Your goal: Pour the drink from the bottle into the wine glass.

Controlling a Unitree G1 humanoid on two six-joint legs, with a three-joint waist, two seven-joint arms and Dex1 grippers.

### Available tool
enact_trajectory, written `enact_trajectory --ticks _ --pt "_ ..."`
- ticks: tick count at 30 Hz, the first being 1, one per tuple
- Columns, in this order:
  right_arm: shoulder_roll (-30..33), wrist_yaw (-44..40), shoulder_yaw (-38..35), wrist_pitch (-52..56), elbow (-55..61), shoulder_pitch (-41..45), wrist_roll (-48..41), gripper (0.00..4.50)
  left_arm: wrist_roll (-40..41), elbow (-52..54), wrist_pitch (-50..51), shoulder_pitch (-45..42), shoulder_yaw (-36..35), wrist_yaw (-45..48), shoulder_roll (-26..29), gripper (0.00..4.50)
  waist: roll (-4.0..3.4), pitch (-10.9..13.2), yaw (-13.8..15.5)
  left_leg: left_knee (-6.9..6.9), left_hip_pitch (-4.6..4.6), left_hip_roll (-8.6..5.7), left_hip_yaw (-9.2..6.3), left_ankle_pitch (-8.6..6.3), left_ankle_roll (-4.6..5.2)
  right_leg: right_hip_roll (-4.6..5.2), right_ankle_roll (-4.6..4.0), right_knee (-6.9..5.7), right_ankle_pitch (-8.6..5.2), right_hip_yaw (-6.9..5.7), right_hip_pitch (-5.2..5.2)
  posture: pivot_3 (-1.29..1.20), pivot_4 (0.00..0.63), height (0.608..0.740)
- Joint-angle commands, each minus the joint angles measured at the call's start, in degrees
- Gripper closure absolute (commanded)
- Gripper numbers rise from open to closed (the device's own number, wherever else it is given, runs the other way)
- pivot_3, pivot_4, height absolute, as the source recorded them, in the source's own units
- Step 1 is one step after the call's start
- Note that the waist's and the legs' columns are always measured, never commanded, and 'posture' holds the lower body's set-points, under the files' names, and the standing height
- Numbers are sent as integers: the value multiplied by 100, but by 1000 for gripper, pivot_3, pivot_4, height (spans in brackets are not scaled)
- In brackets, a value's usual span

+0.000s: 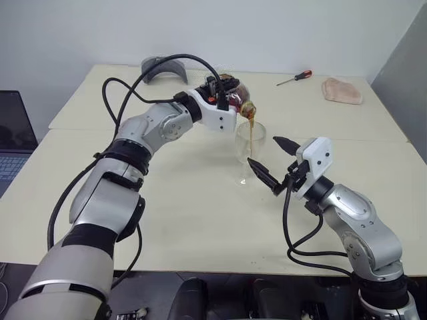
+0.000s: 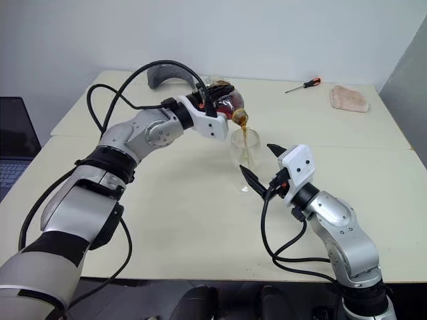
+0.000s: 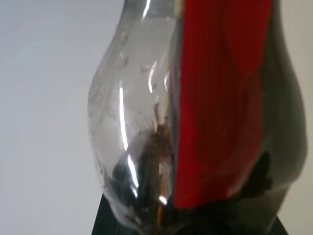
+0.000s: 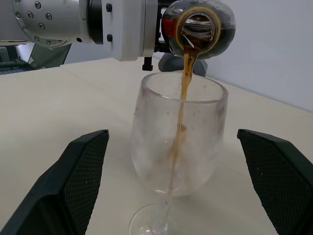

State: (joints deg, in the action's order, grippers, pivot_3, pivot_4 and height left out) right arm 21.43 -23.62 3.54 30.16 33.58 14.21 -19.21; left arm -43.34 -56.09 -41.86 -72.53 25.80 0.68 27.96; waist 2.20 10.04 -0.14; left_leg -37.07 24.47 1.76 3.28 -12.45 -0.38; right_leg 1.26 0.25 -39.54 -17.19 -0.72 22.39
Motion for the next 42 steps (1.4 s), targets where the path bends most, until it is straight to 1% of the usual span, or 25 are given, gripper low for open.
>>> enact_trajectory --ticks 1,3,20,42 --pt "-11 -8 -36 -89 134 50 -14 0 -12 52 -79 -247 -10 -204 71 3583 0 0 0 -1 0 0 0 2 -4 0 0 0 0 0 0 0 150 740" --pt "-6 -12 -34 -87 135 50 -10 0 -29 37 -83 -261 5 -239 79 3583 0 0 0 -1 0 0 0 10 -18 0 0 -1 0 0 0 0 150 740" --pt "8 -35 -51 -36 142 49 -54 0 -200 -215 -158 -399 160 -588 153 3585 0 0 0 -8 0 -1 0 11 -18 0 0 -12 0 0 1 0 150 740" --pt "23 -69 -56 5 153 23 -93 0 -322 -258 -242 -469 272 -738 271 3602 0 0 0 -14 -1 -1 1 12 -19 0 0 -24 0 1 3 0 150 740"
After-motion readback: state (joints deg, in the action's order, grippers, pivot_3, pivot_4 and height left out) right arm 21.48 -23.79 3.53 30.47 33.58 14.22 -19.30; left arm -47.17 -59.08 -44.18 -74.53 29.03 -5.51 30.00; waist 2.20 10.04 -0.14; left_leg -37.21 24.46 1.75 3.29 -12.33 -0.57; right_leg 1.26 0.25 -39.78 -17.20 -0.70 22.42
